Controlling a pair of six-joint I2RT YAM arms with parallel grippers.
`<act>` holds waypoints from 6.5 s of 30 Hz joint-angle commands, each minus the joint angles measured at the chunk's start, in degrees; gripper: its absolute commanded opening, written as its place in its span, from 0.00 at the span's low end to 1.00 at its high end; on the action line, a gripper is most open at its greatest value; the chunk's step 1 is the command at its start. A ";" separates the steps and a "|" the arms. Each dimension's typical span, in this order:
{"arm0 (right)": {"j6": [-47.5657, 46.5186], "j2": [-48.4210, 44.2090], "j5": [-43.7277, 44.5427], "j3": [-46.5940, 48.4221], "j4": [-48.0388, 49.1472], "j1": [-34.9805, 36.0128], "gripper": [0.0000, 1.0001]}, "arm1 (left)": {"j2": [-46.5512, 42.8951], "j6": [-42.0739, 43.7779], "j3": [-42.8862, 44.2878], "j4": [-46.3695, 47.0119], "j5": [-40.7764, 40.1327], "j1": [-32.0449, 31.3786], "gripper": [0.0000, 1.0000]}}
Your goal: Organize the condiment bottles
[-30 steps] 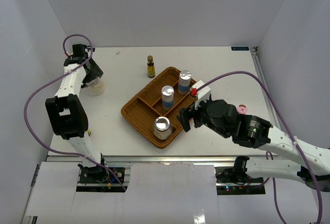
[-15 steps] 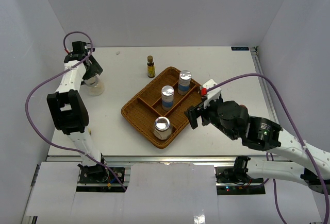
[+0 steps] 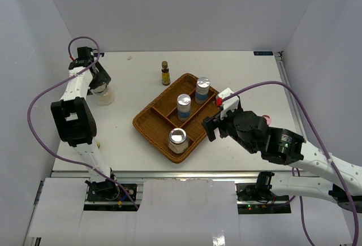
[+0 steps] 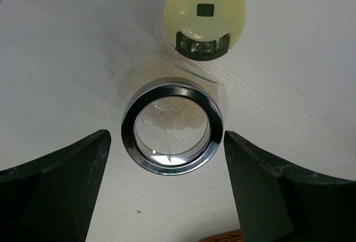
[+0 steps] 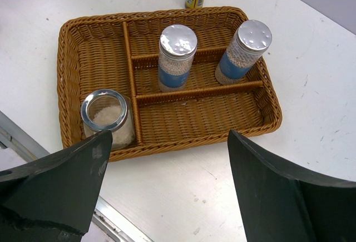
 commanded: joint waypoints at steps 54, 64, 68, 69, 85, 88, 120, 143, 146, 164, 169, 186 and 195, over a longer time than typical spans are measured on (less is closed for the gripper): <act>2.23 -3.05 0.32 2.78 0.38 -0.17 0.90 | -28.92 0.58 -10.38 -8.75 0.37 -24.69 0.00; 2.36 -1.89 0.10 3.08 0.59 -0.18 0.90 | -34.79 -4.04 -16.25 -8.71 0.61 -36.88 0.00; 2.38 -1.41 -0.18 3.39 0.73 -0.19 0.90 | -36.97 -6.28 -21.83 -5.68 1.25 -39.79 0.00; 2.46 -1.16 -0.34 3.88 0.41 -0.19 0.90 | -36.99 -6.62 -22.60 -5.58 0.68 -40.06 0.00; 2.99 -1.79 0.00 4.40 -0.63 -0.19 0.90 | -33.83 -8.81 -31.99 2.71 -0.62 -41.65 0.26; 2.92 -1.93 -0.01 4.47 -0.62 -0.19 0.90 | -31.97 -8.88 -32.00 3.23 -0.46 -41.79 0.29; 2.80 -5.13 0.21 4.82 -2.12 -0.17 0.90 | -29.83 -20.50 -12.53 -13.74 -12.48 -37.08 0.97; 5.49 -5.38 -3.51 5.55 -4.11 -0.19 0.90 | -51.22 -34.32 -18.93 -16.14 -18.17 -23.01 0.98; 5.62 -4.86 -3.85 6.24 -4.24 -0.19 0.90 | -48.04 -39.02 -15.28 -24.55 -19.93 -23.01 0.98; 5.48 -2.77 -4.51 8.25 -7.22 -0.19 0.90 | -45.97 -45.10 -21.87 -34.85 -21.81 -7.54 0.98; 5.40 -1.86 -4.39 8.80 -7.30 -0.17 0.90 | -44.57 -44.91 -24.15 -34.84 -23.92 -4.06 0.98; 5.36 1.76 -4.31 9.54 -7.43 -0.11 0.90 | -41.74 -42.57 -30.19 -28.56 -24.39 1.43 0.92; 5.41 0.92 -4.03 8.42 -7.21 -0.15 0.90 | -40.36 -42.79 -32.65 -27.05 -23.59 1.52 0.85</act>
